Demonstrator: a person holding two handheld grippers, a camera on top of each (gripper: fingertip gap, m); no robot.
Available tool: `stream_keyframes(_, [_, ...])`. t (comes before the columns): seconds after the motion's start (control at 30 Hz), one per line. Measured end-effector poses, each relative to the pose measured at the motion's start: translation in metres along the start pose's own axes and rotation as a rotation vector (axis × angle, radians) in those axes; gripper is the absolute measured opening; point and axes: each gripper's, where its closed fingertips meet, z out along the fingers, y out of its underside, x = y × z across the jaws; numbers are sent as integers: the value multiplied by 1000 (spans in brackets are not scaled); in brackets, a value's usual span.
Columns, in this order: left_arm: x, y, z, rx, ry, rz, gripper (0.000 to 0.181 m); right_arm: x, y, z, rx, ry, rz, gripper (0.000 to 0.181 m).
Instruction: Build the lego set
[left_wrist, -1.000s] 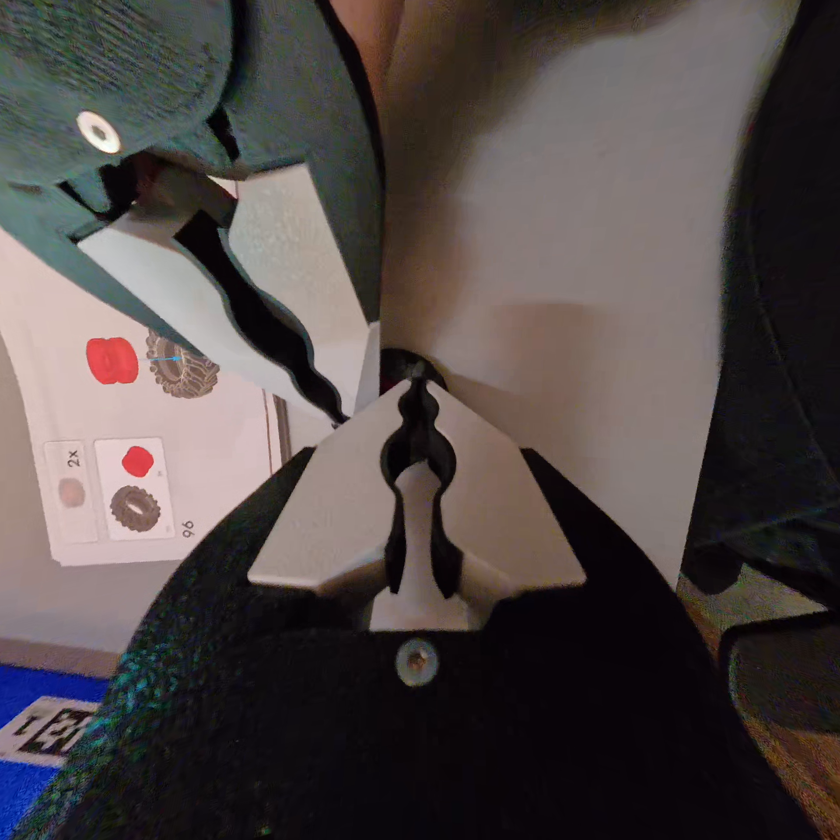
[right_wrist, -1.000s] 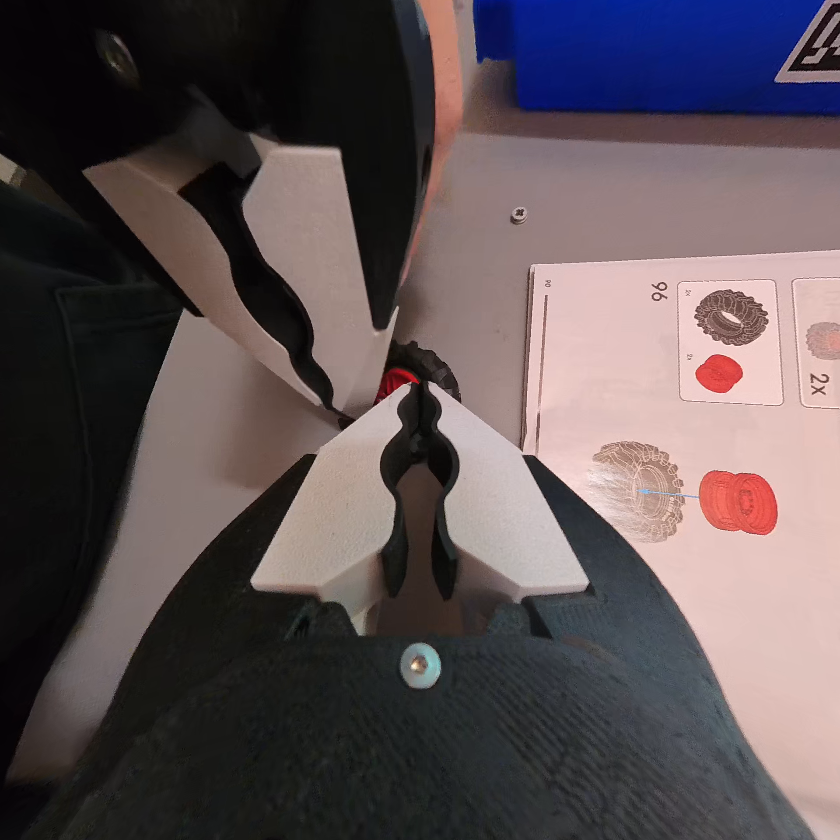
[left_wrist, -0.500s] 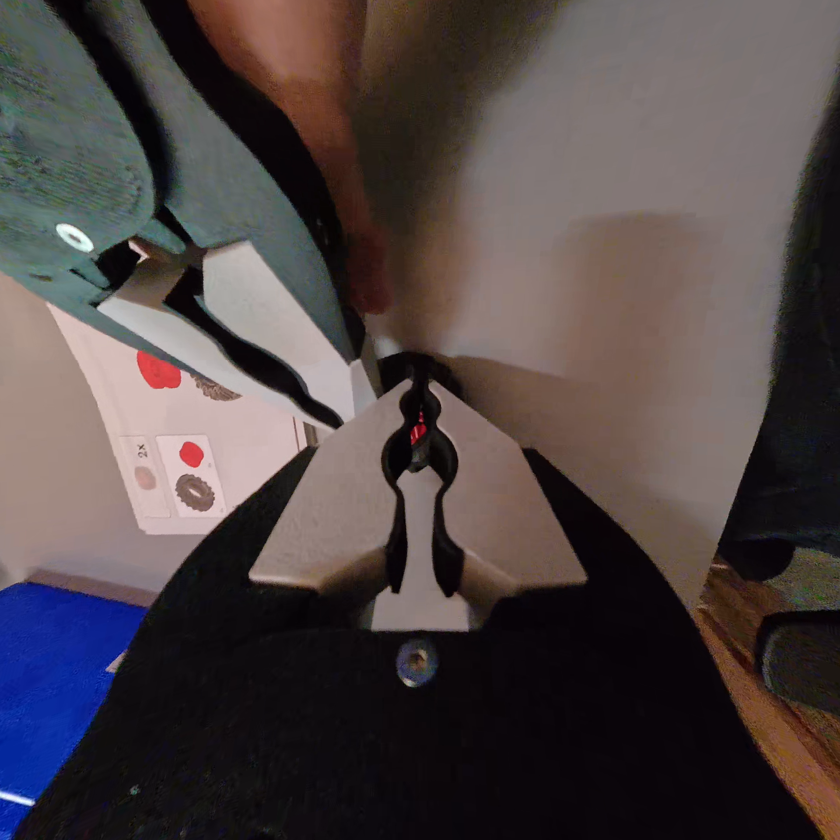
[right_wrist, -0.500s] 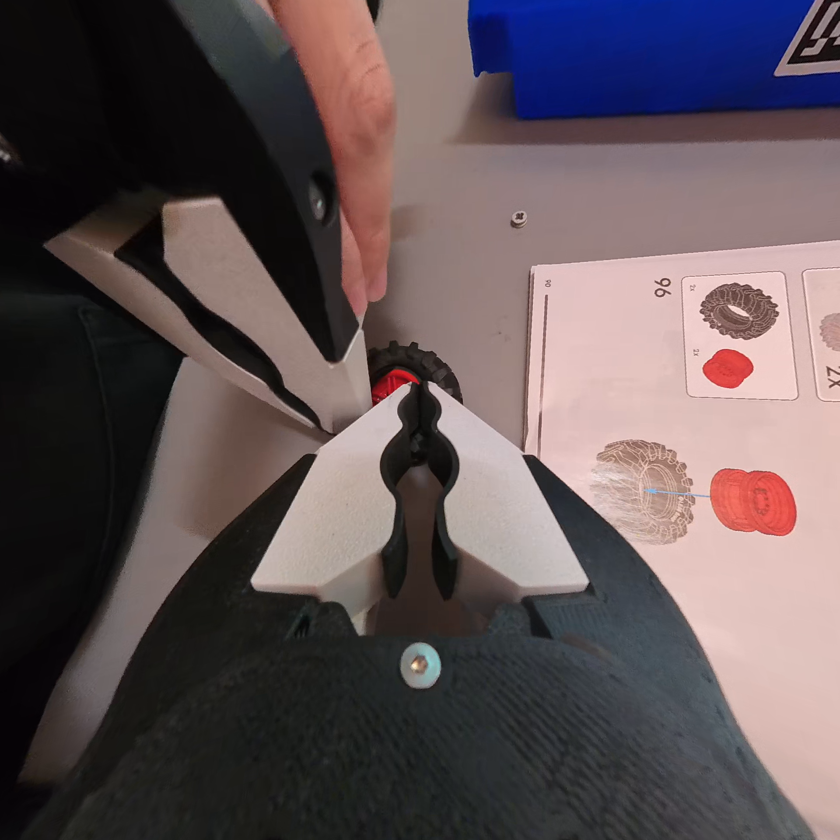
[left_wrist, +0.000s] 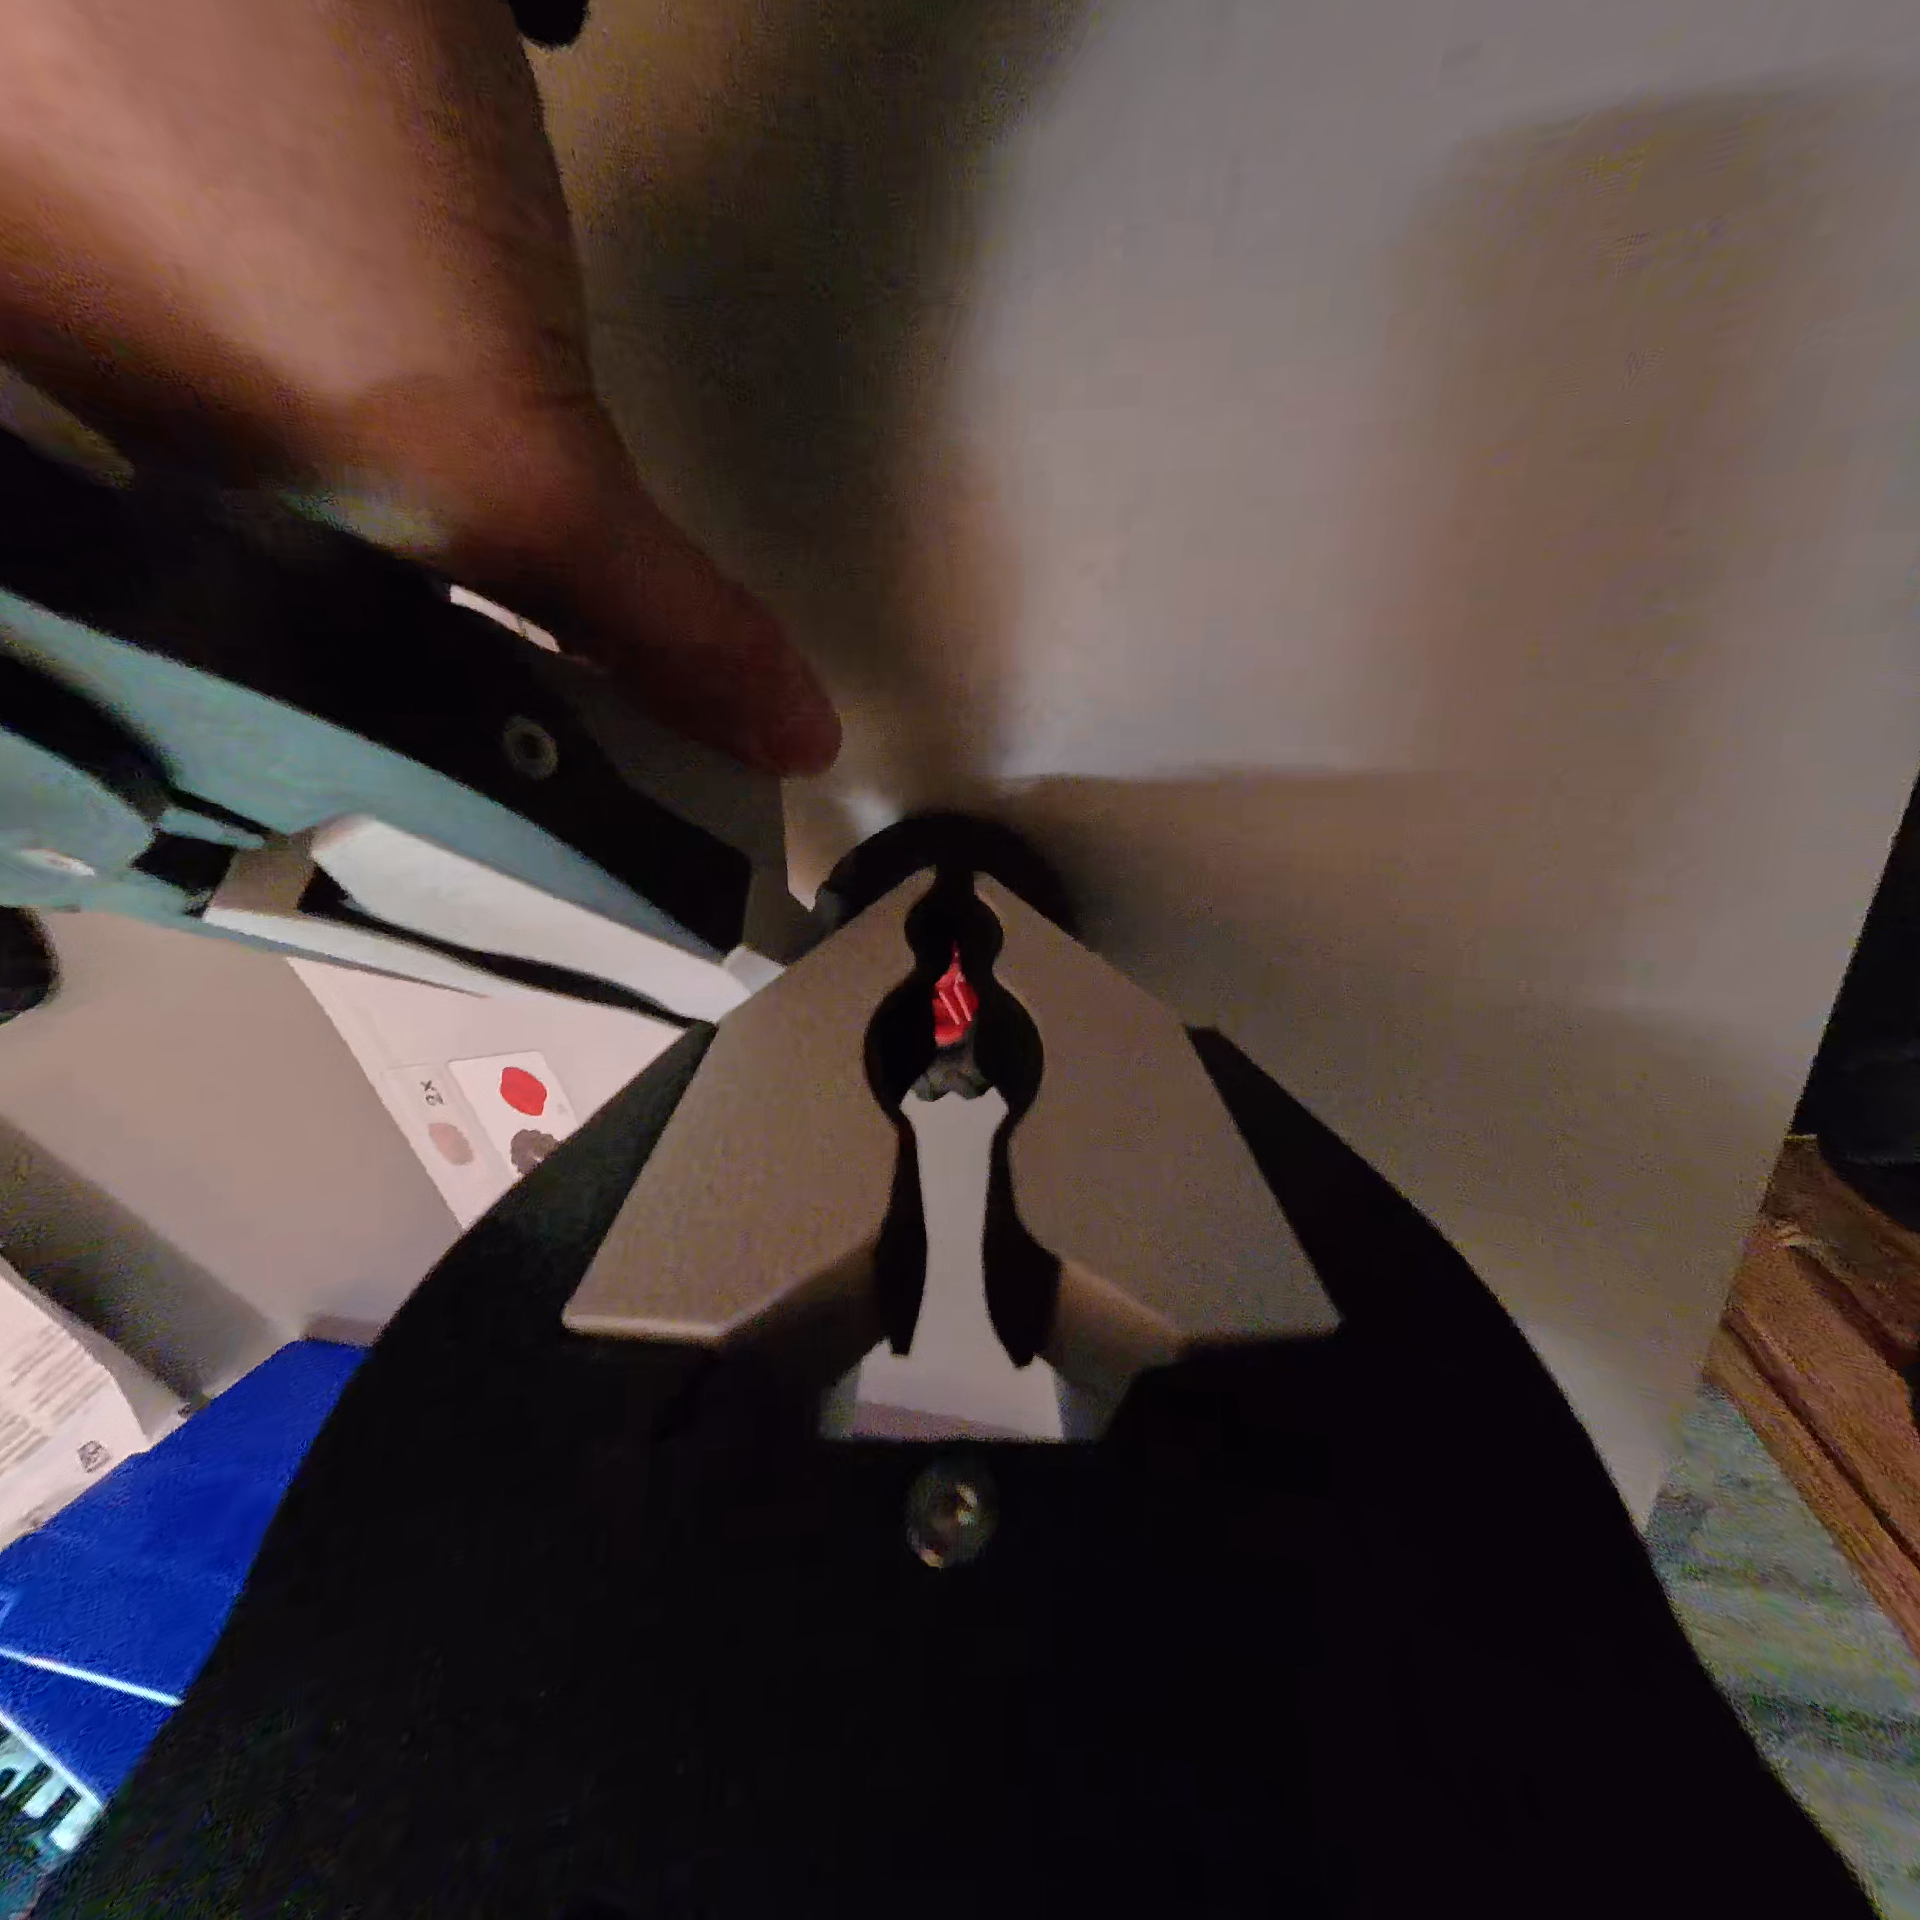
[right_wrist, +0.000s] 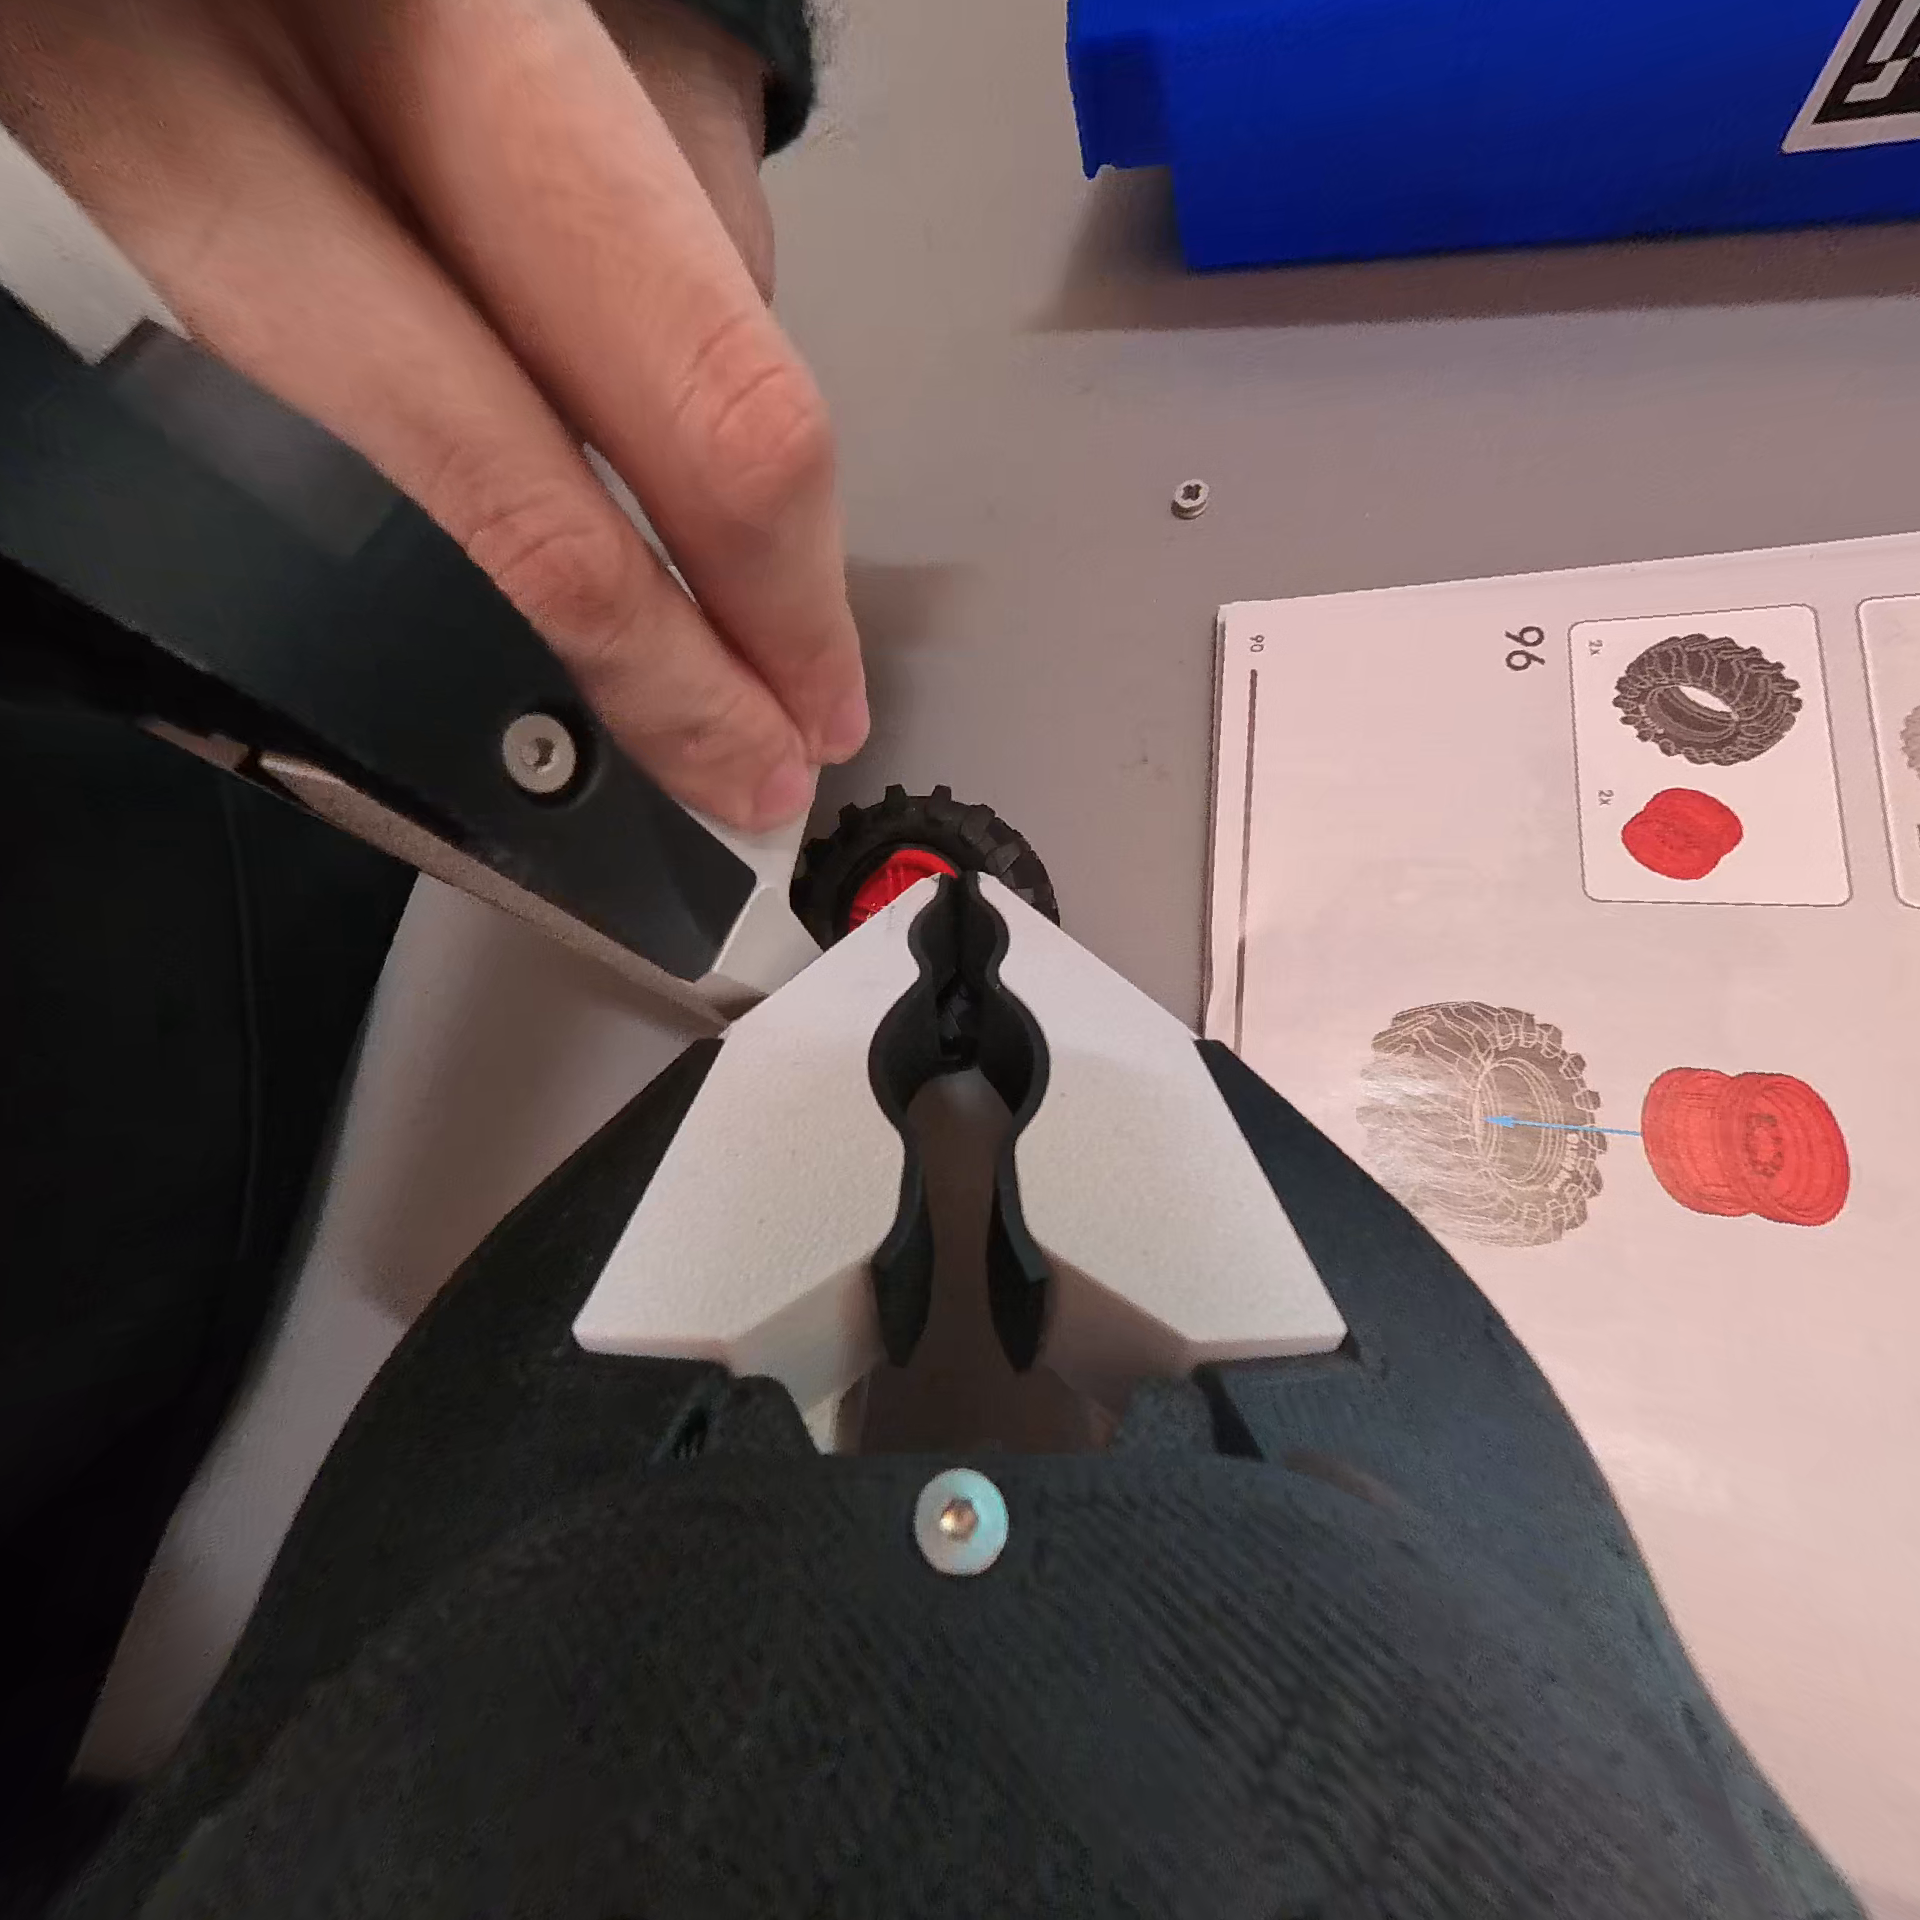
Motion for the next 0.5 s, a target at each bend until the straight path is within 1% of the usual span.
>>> stream_keyframes(0.13, [-1,0,2,-79,-26,38,0,0,0,0,-1,3,0,0])
stream_keyframes(0.27, [-2,0,4,-71,-41,19,0,0,0,0,3,-2,1,0])
stream_keyframes(0.33, [-2,0,6,-106,-61,38,0,0,-1,0,1,-4,0,0])
stream_keyframes(0.37, [-3,0,6,-101,-58,35,0,-1,-1,0,-2,-4,-1,0])
stream_keyframes(0.43, [-3,-1,7,-45,-54,-14,0,-1,-1,0,8,-22,15,0])
stream_keyframes(0.5, [-4,-1,6,-33,-93,-31,0,-1,-1,0,12,-15,2,0])
